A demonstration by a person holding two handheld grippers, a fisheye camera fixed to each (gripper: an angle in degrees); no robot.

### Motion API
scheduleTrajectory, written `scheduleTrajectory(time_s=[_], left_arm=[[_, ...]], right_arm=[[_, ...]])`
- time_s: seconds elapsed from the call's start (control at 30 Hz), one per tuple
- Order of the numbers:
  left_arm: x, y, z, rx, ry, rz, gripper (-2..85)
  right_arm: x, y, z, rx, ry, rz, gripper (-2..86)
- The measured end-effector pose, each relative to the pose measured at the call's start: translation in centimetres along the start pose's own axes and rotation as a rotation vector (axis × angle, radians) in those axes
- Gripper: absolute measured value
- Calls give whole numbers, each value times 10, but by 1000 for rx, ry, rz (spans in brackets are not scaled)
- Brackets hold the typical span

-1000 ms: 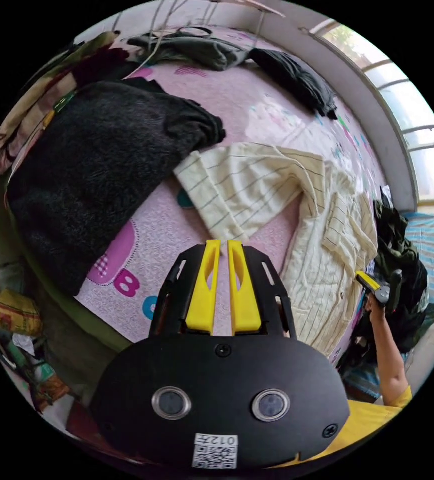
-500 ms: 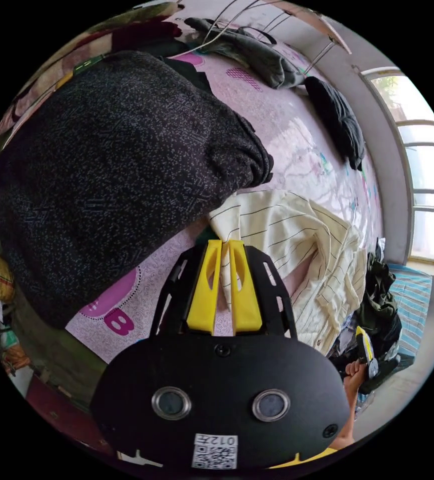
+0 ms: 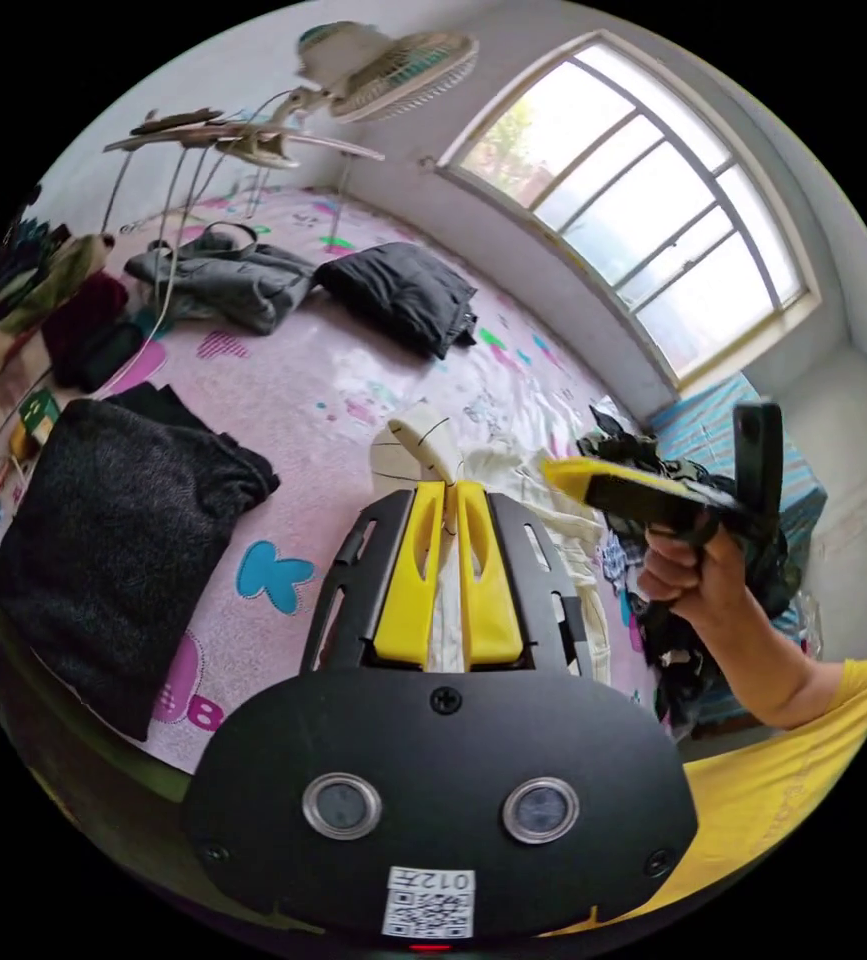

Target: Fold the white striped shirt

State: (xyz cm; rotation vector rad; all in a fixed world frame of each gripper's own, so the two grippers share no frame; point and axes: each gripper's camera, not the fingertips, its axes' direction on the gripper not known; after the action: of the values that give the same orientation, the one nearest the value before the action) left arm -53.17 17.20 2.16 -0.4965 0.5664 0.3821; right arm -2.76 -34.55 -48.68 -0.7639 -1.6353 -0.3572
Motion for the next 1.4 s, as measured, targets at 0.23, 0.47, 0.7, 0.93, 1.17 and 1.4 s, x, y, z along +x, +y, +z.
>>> scheduleTrajectory(time_s=[0.23, 0.47, 0.7, 0.93, 1.17, 1.4], left_arm=[[61, 30, 32, -1, -14, 51, 2], [130, 48, 65, -19, -69, 122, 6], [151, 66, 72, 5, -39, 66, 43], [193, 75, 95, -88, -78, 122, 98], [270, 47, 134, -110, -155, 210, 100], [351, 23, 169, -101, -227, 280, 36]], right_arm=[[-12, -11, -18, -66, 213, 22, 122], [8, -3, -27, -180, 438, 70, 65], [52, 1, -75, -114, 344, 167, 19], [103, 0, -142, -45, 231, 238, 12], [151, 11, -204, -10, 186, 277, 11], [199, 28, -250, 13, 163, 302, 11]])
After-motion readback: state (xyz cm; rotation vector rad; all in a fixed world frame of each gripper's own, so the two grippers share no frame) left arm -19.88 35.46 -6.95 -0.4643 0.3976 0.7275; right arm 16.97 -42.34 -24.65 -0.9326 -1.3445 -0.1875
